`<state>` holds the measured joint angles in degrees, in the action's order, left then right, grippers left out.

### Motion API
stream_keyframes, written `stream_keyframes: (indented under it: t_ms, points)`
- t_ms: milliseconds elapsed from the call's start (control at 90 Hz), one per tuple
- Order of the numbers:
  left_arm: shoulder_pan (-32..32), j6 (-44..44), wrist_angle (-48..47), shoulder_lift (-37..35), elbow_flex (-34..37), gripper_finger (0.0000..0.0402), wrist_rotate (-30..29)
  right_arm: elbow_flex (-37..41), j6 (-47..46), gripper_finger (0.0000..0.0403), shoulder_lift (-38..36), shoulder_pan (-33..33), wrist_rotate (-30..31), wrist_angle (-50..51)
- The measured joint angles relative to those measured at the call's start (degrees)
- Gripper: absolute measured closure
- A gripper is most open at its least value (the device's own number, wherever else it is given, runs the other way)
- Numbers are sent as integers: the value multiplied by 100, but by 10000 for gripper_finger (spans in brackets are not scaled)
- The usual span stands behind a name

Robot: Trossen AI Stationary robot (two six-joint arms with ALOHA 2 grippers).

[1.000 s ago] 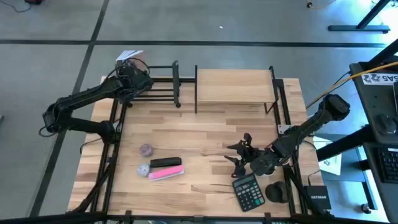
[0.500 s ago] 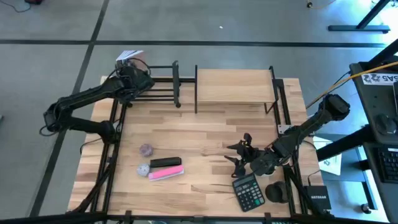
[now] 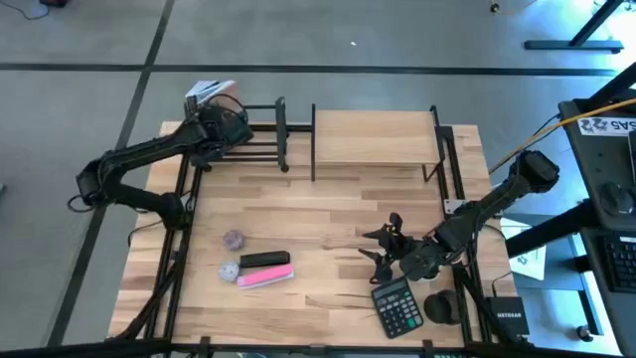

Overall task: Stock shelves
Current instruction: Remove the brown book from the book holder

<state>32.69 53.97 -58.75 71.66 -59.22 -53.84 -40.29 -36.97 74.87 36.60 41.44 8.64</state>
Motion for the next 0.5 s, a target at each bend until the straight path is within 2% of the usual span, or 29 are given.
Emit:
stream_keyframes:
  t_ms: [156, 500]
  points:
    - [0, -167, 238, -15, -74, 189, 66, 0, 0, 208, 0, 0, 1, 0]
    - [-10, -1221, 480, -26, -946, 189, 127, 0, 2, 208, 0, 0, 9, 0]
